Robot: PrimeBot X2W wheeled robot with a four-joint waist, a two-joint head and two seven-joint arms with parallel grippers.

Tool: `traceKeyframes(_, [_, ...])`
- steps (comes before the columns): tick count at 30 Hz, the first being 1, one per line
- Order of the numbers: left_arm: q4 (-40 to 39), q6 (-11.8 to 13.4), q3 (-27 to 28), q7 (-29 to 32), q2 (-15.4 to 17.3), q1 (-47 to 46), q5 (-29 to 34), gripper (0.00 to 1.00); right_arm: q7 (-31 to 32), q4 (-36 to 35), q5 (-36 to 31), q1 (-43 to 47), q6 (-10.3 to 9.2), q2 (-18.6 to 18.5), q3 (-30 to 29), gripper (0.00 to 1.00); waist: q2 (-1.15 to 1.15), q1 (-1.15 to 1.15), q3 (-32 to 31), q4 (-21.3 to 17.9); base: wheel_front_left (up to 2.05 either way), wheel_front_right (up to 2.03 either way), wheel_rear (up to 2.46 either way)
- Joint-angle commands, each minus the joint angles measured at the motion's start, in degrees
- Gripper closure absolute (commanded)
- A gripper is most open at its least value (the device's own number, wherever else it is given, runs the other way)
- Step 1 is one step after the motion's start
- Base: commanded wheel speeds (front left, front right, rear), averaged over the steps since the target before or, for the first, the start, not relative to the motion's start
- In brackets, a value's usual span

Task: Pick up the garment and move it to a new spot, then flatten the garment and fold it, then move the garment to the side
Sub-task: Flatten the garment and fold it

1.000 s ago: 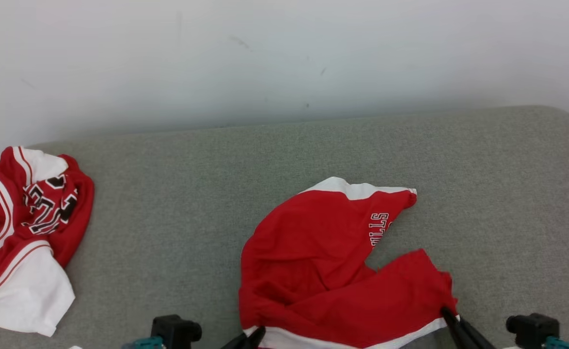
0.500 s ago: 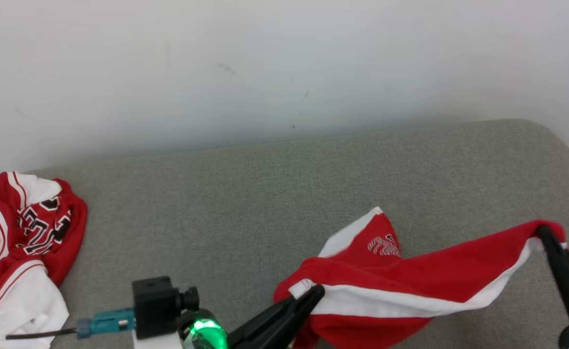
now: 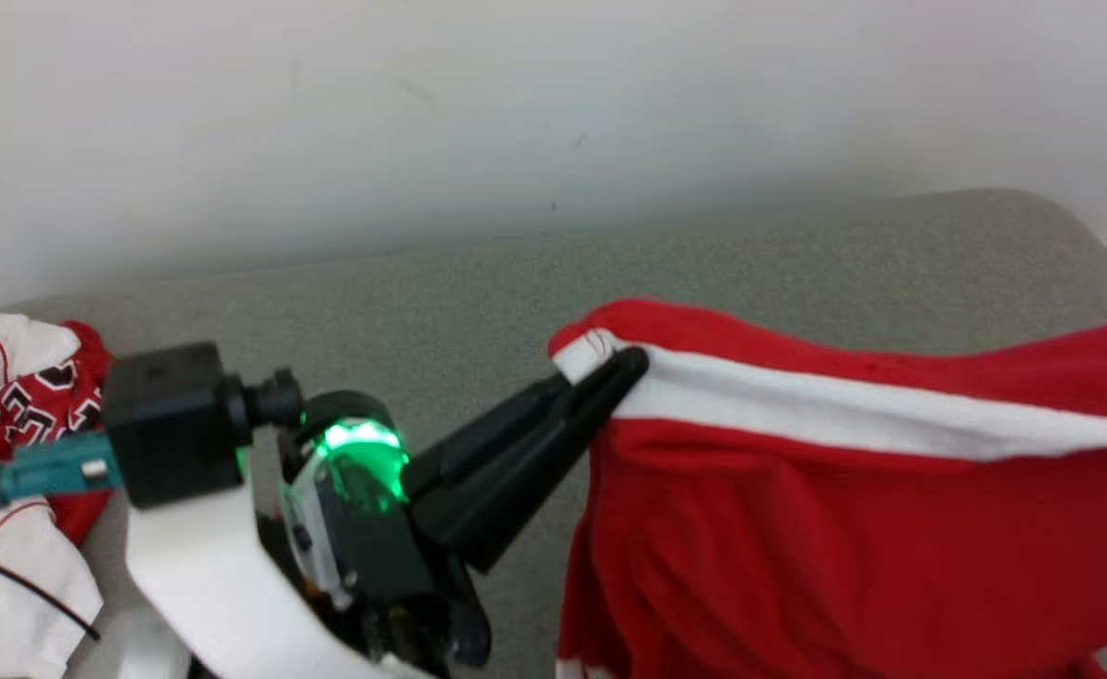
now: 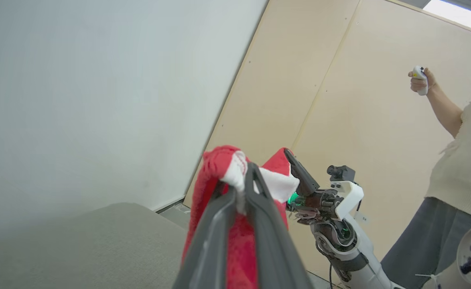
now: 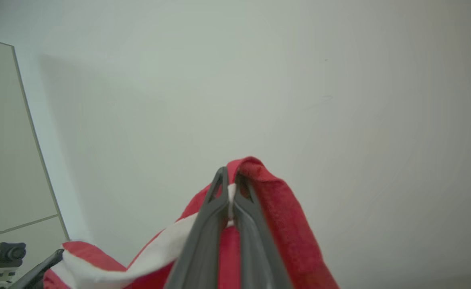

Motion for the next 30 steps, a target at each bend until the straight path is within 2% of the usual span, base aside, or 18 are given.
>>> traceKeyframes(1, [1.81, 0.36, 0.65, 0.90, 0.40, -3.53, 1.52, 1.00, 1.38, 1.62, 0.39, -3.25, 0.04, -0.27, -0.41, 1.00, 0.00, 0.00, 3.66, -0.13, 0.00, 0.00, 0.00])
traceKeyframes(3, [5.16, 0.35, 0.95, 2.08, 0.19, -8.11, 2.19, 1.00, 3.47, 4.42, -0.67, -7.67, 0.05, -0.69, -0.16, 1.00, 0.00, 0.00, 6.68, 0.00, 0.00, 0.00, 0.00])
traceKeyframes(6, [11.66, -0.45, 0.98, 3.69, 0.34, -15.81, 4.66, 1.00, 6.65, 10.49, -1.51, -16.99, 0.05, 0.56, 1.83, 1.00, 0.00, 0.00, 11.25, 0.17, 0.00, 0.00, 0.00])
traceKeyframes(9, [19.50, -2.11, 1.05, 3.08, 0.25, -25.15, 9.24, 1.00, 10.02, 17.89, -4.10, -28.67, 0.05, 3.13, 4.49, 1.00, 0.00, 0.00, 16.39, 0.03, 0.00, 0.00, 0.00])
traceKeyframes(12, [28.99, -3.91, 0.64, 1.42, -1.44, -34.56, 12.62, 1.00, 12.61, 26.16, -9.18, -41.64, 0.05, 6.59, 6.90, 1.00, 0.00, 0.00, 21.33, -0.22, 0.00, 0.00, 0.00])
traceKeyframes(16, [41.84, -5.80, 0.10, -2.93, -3.49, -47.80, 17.31, 1.00, 11.61, 36.10, -17.10, -58.88, 0.05, 11.54, 7.83, 1.00, 0.00, 0.00, 26.68, -0.99, 0.00, 0.00, 0.00])
traceKeyframes(20, [53.94, -6.94, -1.24, -12.24, -5.47, -59.14, 22.95, 1.00, 7.15, 46.19, -22.58, -70.32, 0.05, 15.32, 7.96, 1.00, 0.00, 0.00, 29.95, -1.68, 0.00, 0.00, 0.00])
traceKeyframes(24, [64.22, -7.40, -3.22, -21.18, -8.32, -62.71, 23.67, 1.00, 4.17, 52.41, -22.95, -72.41, 0.05, 17.33, 9.13, 1.00, 0.00, 0.00, 31.72, -1.73, 0.00, 0.00, 0.00])
traceKeyframes(27, [68.08, -7.59, -7.05, -25.38, -9.32, -59.95, 21.81, 1.00, 2.72, 53.92, -22.03, -67.63, 0.05, 16.30, 10.80, 1.00, 0.00, 0.00, 31.94, -1.61, 0.00, 0.00, 0.00])
traceKeyframes(30, [68.97, -7.54, -12.03, -29.02, -8.63, -54.36, 19.03, 1.00, 1.76, 53.17, -20.76, -59.67, 0.05, 14.07, 13.69, 1.00, 0.00, 0.00, 31.16, -1.01, 0.00, 0.00, 0.00])
